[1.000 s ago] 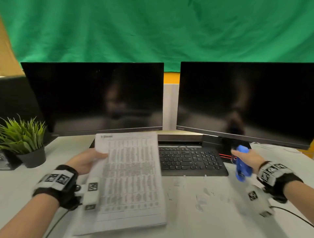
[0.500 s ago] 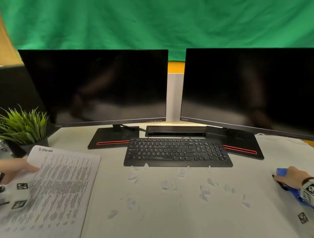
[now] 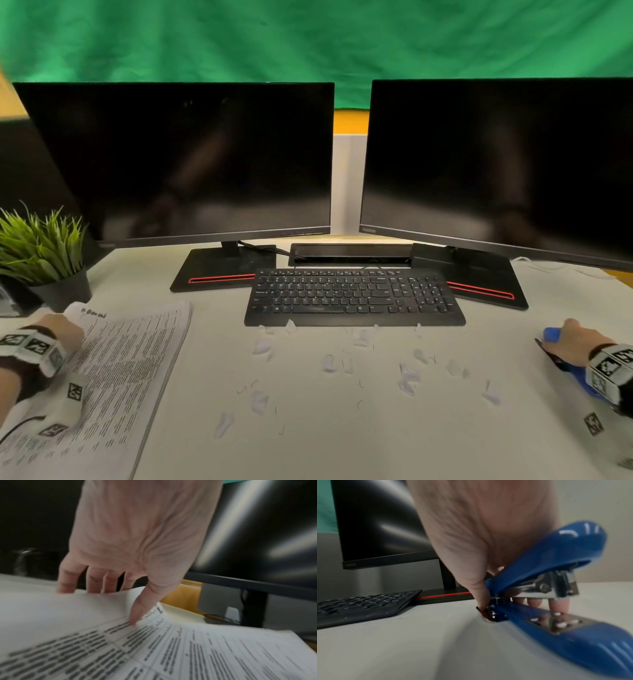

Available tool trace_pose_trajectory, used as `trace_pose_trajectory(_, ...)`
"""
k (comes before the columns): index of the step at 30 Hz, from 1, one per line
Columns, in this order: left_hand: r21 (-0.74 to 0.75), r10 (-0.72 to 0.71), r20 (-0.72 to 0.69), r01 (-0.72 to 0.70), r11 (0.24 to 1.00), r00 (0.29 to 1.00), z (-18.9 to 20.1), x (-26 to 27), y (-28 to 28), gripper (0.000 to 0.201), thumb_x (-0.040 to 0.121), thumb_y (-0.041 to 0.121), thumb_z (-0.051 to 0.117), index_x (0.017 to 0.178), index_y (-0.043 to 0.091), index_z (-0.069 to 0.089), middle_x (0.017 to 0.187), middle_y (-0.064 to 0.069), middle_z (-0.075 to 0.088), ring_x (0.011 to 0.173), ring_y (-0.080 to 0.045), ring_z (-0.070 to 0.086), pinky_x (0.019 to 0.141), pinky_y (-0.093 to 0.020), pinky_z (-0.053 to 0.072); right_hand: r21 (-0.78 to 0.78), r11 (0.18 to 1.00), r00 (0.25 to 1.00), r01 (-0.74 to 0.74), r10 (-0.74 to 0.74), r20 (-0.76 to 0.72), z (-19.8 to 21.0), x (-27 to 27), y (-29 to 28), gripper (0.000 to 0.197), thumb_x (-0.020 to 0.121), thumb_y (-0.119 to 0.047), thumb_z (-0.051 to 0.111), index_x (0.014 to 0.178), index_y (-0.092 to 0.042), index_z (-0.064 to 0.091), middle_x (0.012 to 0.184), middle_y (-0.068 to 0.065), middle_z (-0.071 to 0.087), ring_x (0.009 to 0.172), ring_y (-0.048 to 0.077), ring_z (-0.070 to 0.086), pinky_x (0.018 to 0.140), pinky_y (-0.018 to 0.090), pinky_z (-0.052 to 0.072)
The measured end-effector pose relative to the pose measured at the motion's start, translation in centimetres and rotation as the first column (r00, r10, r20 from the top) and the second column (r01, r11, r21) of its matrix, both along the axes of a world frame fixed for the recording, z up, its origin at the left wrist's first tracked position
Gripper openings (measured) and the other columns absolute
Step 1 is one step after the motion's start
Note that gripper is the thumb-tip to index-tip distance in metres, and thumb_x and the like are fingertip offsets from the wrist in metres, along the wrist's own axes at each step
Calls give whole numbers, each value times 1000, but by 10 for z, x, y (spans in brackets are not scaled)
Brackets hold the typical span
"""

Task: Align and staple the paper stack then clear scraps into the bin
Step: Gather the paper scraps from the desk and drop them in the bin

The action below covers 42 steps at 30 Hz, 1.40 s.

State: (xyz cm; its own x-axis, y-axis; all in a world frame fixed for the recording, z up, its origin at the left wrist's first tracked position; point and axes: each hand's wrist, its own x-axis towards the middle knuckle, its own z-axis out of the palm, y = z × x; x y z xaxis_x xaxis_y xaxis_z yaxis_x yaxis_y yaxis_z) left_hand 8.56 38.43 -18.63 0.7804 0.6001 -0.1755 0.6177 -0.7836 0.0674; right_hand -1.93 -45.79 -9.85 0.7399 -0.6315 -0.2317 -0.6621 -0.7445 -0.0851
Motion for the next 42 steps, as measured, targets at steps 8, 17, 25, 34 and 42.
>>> trace_pose_trajectory(8, 92, -432, 154, 422, 902, 889, 114, -70, -277, 49, 94, 30, 50, 141, 19, 40, 141, -15, 39, 128, -33, 43, 108, -47, 38, -287, 808, 811, -515, 568, 142, 32, 13, 113, 38, 92, -24, 45, 129, -18, 45, 129, 11, 41, 119, 31, 45, 97, 45, 43)
trace_pose_trajectory(17, -167, -561, -270, 536, 828, 782, 73, -80, -429, 84, 89, 67, 25, 152, 22, -8, 159, -14, -17, 145, -49, -2, 119, -55, 11, 165, 418, 392, -893, 905, -166, 14, -2, 258, 59, 100, -35, 30, 149, -6, 15, 160, 11, 2, 147, 31, 6, 119, 43, 12)
trace_pose_trajectory(25, -213, -667, -337, 636, 742, 665, 75, -98, -458, 83, 93, 61, 24, 153, 12, -8, 158, -16, -20, 148, -38, -8, 120, -51, 6, 261, 416, 362, -871, 903, -230, 10, -31, 230, 62, 98, -41, 29, 147, -6, 14, 160, 10, 3, 147, 25, 8, 119, 43, 14)
trace_pose_trajectory(34, -336, -802, -323, 731, 594, 503, 90, -119, -479, 78, 95, 59, 19, 152, 14, -8, 158, -16, -19, 148, -33, -14, 120, -49, 2, 193, 697, 687, -690, 715, -129, 26, -22, 172, 63, 101, -39, 26, 150, -4, 8, 160, 13, -4, 148, 26, 0, 118, 35, 7)
trace_pose_trajectory(42, -426, -896, -89, 797, 428, 434, 114, -142, -464, 66, 99, 50, 28, 154, 24, 2, 162, -3, -8, 150, -22, -7, 122, -40, 0, 310, 600, 571, -737, 799, -189, 18, -52, 188, 65, 100, -42, 27, 150, -5, 7, 160, 11, -2, 148, 25, 2, 120, 36, 7)
